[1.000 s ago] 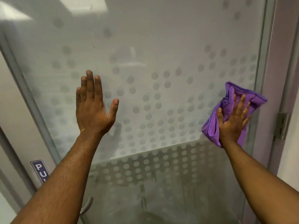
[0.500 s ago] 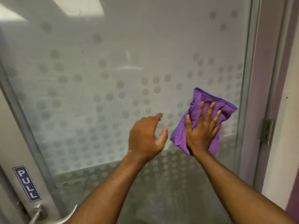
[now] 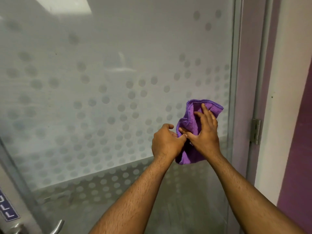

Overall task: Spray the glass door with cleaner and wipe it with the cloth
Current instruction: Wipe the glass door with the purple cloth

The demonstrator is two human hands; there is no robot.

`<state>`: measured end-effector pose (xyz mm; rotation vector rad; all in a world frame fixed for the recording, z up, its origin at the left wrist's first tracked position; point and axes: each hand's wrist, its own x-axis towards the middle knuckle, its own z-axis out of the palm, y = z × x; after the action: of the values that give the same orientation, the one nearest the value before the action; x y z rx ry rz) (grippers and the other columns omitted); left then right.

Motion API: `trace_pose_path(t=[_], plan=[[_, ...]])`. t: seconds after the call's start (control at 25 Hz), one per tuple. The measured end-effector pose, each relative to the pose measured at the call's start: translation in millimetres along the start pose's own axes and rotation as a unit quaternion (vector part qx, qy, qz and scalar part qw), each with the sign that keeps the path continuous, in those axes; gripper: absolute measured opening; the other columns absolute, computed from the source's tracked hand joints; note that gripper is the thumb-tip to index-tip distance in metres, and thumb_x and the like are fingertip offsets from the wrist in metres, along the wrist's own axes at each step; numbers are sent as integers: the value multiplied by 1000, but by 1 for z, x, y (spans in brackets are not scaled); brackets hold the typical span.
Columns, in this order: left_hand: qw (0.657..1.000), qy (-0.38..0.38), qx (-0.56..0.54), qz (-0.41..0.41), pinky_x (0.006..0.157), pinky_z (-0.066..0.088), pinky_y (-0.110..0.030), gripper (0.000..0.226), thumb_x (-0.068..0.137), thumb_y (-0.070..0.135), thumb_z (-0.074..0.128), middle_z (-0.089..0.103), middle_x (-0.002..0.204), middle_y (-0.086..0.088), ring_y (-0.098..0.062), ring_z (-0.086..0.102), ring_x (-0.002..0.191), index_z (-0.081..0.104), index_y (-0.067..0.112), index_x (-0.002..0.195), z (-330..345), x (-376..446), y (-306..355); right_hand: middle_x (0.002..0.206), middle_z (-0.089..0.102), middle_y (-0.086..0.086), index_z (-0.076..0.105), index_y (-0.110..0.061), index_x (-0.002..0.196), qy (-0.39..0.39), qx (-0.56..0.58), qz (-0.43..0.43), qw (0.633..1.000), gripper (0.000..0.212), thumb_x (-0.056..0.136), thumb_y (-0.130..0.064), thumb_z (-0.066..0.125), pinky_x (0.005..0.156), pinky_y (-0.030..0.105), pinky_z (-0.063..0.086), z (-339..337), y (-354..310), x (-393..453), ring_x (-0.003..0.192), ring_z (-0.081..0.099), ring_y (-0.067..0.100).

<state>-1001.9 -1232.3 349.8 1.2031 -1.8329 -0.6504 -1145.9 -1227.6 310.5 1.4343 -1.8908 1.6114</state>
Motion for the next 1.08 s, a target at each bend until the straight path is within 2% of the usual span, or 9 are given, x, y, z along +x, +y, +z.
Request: trace_pose_path(t=[0.08,0.2,0.4,0.56,0.68,0.8,0.88,0.96,1.08], plan=[[996,-38,-72,-23,83,60,-40,53,78,35,82,69,79,9,-13,70,82,60,21,125,10,-1,1,163,17,-10,44,-23,145,-36,17,-21,999,83,74,-50,77,113,46,30,-13,7,2,148,16,22],[986,-74,-149,-17,83,61,-37,28,81,24,82,67,78,7,-17,70,82,71,21,106,18,-5,2,161,21,-9,53,-23,138,-61,8,-39,997,80,69,-56,77,108,39,32,-28,11,9,143,20,20],[991,-102,-82,23,73,62,-34,27,81,34,81,71,95,2,-13,70,83,68,24,103,17,-7,5,147,34,-5,61,-21,130,-119,-56,-55,990,104,47,-84,55,104,35,39,-51,8,22,128,30,17],[995,-71,-41,58,69,61,-33,4,87,24,74,73,81,5,-12,70,71,73,21,89,17,-6,9,135,39,-2,65,-15,124,-197,-31,-46,979,102,50,-84,57,105,34,41,-64,10,36,123,34,14],[979,-90,-185,-13,72,57,-31,4,90,15,70,76,83,-4,-17,70,75,71,11,91,11,-11,9,147,37,1,61,-22,132,-136,59,-64,987,91,69,-86,46,104,28,35,-59,29,17,127,37,15],[918,-178,-335,-115,74,58,-32,9,92,8,66,76,88,-10,-20,70,79,71,4,99,5,-29,4,140,45,5,64,-26,123,-13,187,97,977,58,87,-67,46,103,27,42,-36,55,-42,117,49,8],[893,-212,-365,-155,69,58,-30,12,91,5,65,74,87,-12,-21,70,74,70,0,101,7,-44,-11,129,56,7,60,-36,110,-66,293,284,910,21,94,-47,53,96,36,50,-21,66,-100,101,60,13],[882,-223,-367,-195,71,58,-30,14,91,3,64,73,86,-13,-21,69,72,70,-2,102,14,-60,-31,105,67,6,54,-24,117,-197,412,457,763,26,98,-41,53,79,41,53,-12,77,-155,83,65,17],[888,-208,-332,-240,68,57,-25,11,92,1,61,74,78,-8,-15,68,66,71,4,91,24,-82,-63,82,73,4,64,-13,110,-355,421,591,590,36,99,-44,49,71,38,52,-9,93,-213,73,68,21]])
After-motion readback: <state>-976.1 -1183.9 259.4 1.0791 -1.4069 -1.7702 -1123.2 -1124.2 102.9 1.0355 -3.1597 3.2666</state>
